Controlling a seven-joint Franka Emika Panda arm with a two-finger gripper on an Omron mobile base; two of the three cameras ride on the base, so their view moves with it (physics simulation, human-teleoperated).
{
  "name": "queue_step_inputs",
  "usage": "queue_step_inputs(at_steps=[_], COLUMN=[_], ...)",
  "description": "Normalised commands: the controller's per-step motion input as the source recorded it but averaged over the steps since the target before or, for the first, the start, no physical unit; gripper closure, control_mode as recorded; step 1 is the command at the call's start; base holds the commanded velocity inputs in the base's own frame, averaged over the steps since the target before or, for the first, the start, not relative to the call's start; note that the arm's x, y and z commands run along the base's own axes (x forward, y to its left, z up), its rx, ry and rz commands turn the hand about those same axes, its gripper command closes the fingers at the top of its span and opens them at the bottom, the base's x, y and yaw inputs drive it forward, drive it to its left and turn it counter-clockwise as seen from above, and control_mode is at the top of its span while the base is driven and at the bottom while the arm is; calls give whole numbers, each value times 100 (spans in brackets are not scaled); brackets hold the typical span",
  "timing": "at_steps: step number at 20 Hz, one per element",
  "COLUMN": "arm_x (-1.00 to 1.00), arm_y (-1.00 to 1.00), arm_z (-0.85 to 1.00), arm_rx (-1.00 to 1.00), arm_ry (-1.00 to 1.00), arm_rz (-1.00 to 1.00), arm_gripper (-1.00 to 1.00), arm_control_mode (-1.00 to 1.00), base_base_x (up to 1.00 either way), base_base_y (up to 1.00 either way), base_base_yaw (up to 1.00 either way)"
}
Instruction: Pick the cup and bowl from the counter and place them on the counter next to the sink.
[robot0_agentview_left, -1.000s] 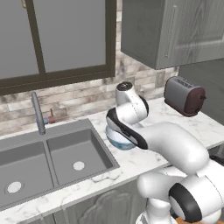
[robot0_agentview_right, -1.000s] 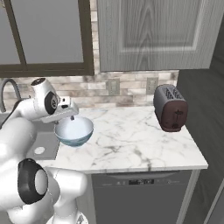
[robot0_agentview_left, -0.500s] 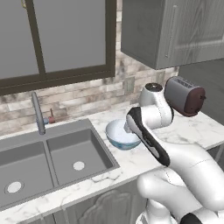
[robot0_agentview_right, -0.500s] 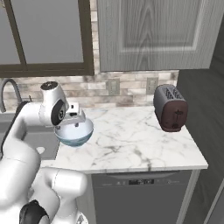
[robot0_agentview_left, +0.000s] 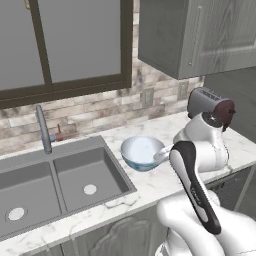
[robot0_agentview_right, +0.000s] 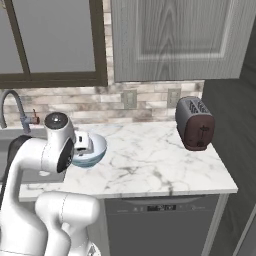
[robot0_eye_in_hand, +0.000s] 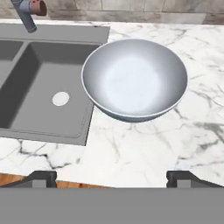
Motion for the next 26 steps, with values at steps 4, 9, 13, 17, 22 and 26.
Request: queue_step_inputs(at_steps=[4, 9, 13, 17, 22, 26], arm_x=[-55, -35, -34, -19, 0, 0], arm_y=[-9, -17, -13, -3, 0, 0], arm_z=[29, 47, 7, 0, 0, 0], arm_rx=[3, 0, 0, 0, 0, 0], arm_ry=[-6, 8, 3, 0, 0, 0], arm_rz=[1, 0, 0, 0, 0, 0], arm_gripper=[-100, -100, -100, -100, -100, -100], arm_control_mode=[-100, -100, -100, -100, -100, -100], base_base_x=[0, 0, 0, 0, 0, 0], base_base_y=[0, 0, 0, 0, 0, 0], base_base_yaw=[0, 0, 0, 0, 0, 0])
